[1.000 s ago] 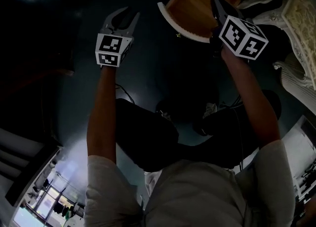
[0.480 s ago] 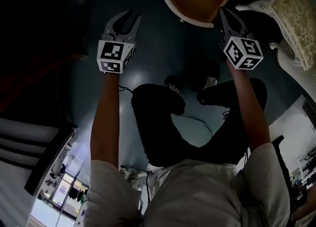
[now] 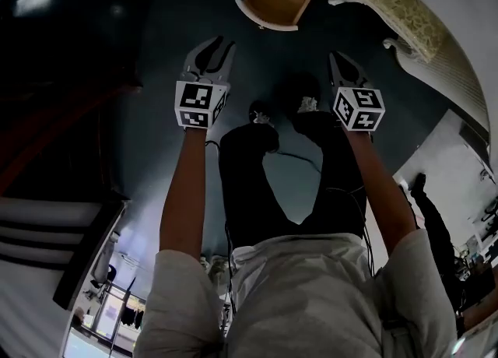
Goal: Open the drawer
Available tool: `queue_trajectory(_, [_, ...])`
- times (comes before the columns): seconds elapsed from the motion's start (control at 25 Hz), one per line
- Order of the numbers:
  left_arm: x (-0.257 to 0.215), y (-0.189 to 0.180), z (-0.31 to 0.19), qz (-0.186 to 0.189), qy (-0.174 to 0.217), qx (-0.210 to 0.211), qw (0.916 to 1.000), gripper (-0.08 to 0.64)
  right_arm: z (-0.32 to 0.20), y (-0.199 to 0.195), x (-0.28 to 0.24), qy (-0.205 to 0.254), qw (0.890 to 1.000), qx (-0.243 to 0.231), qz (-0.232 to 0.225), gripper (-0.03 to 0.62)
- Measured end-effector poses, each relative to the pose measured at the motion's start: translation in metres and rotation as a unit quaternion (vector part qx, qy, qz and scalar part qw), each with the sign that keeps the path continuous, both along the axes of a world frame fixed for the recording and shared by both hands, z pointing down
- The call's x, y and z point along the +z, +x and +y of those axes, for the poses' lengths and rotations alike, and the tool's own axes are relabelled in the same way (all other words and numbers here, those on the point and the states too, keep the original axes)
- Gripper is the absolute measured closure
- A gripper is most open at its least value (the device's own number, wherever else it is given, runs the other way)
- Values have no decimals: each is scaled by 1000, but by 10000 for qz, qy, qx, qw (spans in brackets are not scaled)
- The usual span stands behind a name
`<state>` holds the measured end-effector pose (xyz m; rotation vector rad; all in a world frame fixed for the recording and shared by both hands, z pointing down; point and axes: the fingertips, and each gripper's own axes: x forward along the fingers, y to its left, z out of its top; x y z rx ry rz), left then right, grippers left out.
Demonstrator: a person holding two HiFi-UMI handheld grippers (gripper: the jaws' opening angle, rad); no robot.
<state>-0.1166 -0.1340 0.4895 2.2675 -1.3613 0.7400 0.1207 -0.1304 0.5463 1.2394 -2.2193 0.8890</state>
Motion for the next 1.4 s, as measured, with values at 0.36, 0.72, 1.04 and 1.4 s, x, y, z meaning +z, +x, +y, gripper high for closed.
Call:
queue_trajectory(0.36, [-106,54,51,325,-152,104,9993,446,54,17,-105,-263,9992,44,311,577])
queue_trajectory(0.72, [-177,69,90,131,72,256,9996,446,87,-12,-173,-267,9992,192,225,577])
queue_trajectory(1.04, [-220,69,127,311,255,198,9990,446,143,-44,-219,-163,9993,41,348,577])
queue_trajectory(1.4, [-249,66,179,402,243,-58,9989,451,187,-44,-258,427,9958,547,590,577])
